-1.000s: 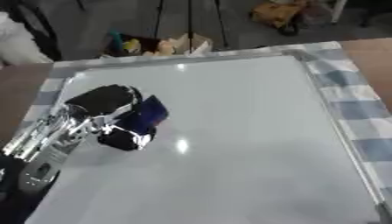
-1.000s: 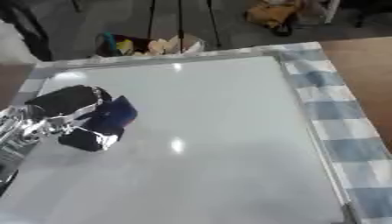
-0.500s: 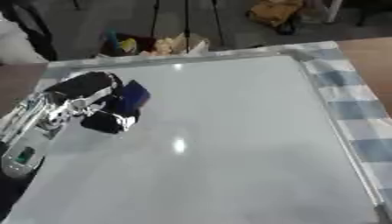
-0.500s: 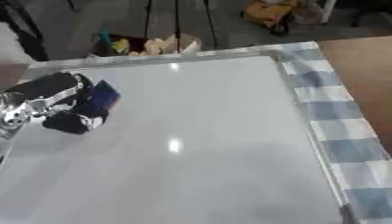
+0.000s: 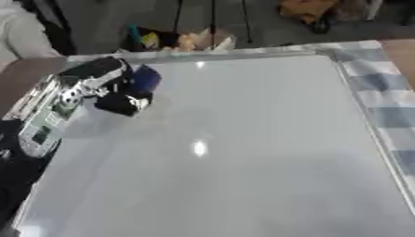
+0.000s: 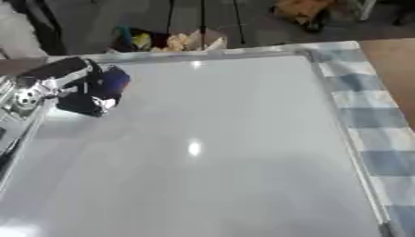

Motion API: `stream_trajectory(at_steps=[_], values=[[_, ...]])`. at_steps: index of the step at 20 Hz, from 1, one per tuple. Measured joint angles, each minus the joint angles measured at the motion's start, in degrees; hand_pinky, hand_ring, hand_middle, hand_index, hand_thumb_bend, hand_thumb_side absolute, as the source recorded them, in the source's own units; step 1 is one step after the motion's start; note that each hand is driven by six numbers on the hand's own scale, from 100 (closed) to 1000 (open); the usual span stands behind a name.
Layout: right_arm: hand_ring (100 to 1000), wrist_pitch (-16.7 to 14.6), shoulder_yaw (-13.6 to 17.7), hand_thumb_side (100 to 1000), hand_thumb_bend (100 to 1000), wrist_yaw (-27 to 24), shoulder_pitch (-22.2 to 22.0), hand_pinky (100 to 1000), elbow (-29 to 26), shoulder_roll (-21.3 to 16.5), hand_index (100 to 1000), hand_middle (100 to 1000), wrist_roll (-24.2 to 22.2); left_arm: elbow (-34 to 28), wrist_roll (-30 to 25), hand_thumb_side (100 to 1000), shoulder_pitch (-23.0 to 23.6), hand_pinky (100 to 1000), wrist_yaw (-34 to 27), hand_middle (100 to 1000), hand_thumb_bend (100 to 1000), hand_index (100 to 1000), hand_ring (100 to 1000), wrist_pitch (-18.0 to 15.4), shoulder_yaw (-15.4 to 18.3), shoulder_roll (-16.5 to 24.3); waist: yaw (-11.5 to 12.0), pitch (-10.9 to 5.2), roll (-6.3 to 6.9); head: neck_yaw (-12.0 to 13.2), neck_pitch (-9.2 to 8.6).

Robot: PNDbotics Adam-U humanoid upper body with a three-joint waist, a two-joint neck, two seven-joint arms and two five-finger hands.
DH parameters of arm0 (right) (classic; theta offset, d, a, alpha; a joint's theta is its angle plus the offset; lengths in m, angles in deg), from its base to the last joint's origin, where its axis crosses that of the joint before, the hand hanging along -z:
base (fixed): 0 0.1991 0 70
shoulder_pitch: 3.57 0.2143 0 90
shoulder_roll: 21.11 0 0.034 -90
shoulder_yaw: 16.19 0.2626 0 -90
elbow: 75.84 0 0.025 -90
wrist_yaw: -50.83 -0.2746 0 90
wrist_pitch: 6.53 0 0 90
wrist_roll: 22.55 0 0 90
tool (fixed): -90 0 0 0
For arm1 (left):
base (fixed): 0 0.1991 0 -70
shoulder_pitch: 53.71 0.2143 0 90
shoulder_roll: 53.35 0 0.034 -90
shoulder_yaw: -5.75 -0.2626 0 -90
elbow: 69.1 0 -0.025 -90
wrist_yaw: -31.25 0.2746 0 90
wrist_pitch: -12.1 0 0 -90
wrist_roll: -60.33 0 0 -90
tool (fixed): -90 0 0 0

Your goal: Wipe the whiteboard clean with a brush.

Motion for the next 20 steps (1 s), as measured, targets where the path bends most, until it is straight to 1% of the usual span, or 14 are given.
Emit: stream_trajectory(at_steps=[8, 12, 20], values=[[808, 0.0, -0.3, 977, 100, 0.8, 0.1, 765, 0.0, 0.5, 857, 725, 0.1, 5.9, 1.4, 490, -1.1, 490, 2.1, 413, 100, 279, 511, 1.0, 2.0, 0.0, -0.3, 0.28, -0.16, 0.5, -0.15], [809, 0.1, -0.3, 978, 100, 1.1, 0.1, 766, 0.0, 0.8, 857, 725, 0.2, 8.7, 2.1, 485, -1.5, 489, 2.9, 411, 100, 279, 509, 1.9, 3.4, 0.1, -0.3, 0.28, -0.27, 0.5, -0.53], [809, 0.3, -0.6, 978, 100, 1.4, 0.0, 767, 0.0, 0.9, 858, 724, 0.2, 11.3, 3.6, 478, -1.9, 483, 3.6, 402, 100, 275, 499, 3.1, 5.3, 0.5, 0.0, 0.28, -0.28, 0.2, -0.55]])
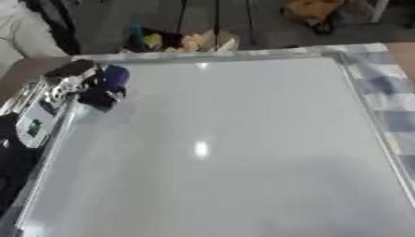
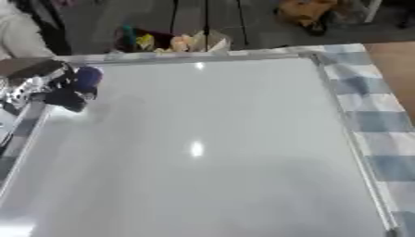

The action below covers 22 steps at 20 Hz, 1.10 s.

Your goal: Wipe the whiteboard clean with a brush.

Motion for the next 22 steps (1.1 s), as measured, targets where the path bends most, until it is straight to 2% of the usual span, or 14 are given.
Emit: stream_trajectory(at_steps=[12, 22], values=[[810, 0.3, -0.1, 978, 100, 0.4, 0.0, 768, 0.0, 0.1, 858, 724, -0.3, 2.6, 2.3, 477, -0.5, 472, 0.1, 391, 100, 269, 490, 2.2, 2.3, 0.3, 0.0, 0.04, 0.16, 0.0, -0.49], [810, 0.2, -0.3, 978, 100, 0.4, 0.1, 769, 0.0, 0.1, 859, 724, -0.3, 7.5, 4.3, 481, -1.5, 467, 1.0, 386, 100, 267, 487, 4.0, 3.7, 0.0, -0.6, 0.45, 0.2, 0.0, -1.23]])
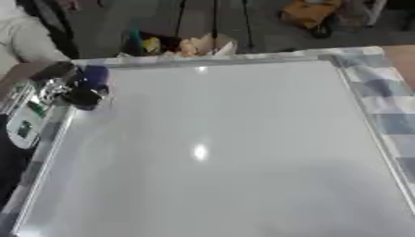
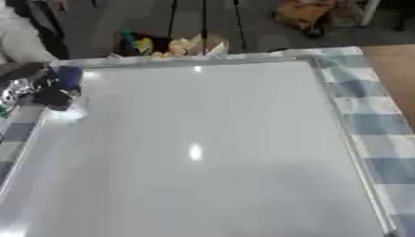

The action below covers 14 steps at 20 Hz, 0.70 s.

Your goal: Wipe the whiteboard clean with a brush.

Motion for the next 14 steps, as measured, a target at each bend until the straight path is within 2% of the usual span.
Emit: stream_trajectory(at_steps=[14], values=[[810, -0.1, -0.2, 978, 100, 0.4, 0.5, 769, 0.0, 0.4, 859, 723, -0.1, 5.7, 1.7, 486, -1.7, 462, 1.6, 382, 100, 278, 487, -0.1, 0.6, -1.7, -0.8, 0.52, -0.03, 0.3, -0.74]])
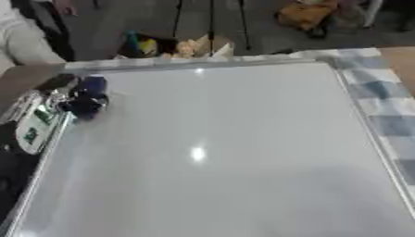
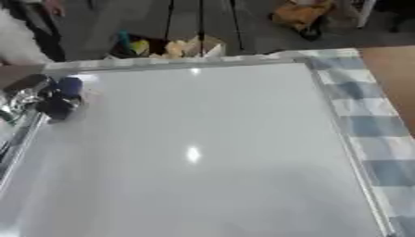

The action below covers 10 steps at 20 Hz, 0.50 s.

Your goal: Wipe the whiteboard clean with a brush.

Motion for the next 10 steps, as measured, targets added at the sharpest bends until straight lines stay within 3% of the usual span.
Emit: stream_trajectory(at_steps=[10], values=[[811, 0.0, -0.3, 978, 100, 0.1, 0.0, 771, 0.0, 0.1, 859, 722, 0.0, 1.5, -0.5, 523, -0.7, 474, 0.9, 388, 100, 334, 494, 0.1, 0.4, -0.1, 0.1, 0.07, -0.01, 0.0, -0.02]])
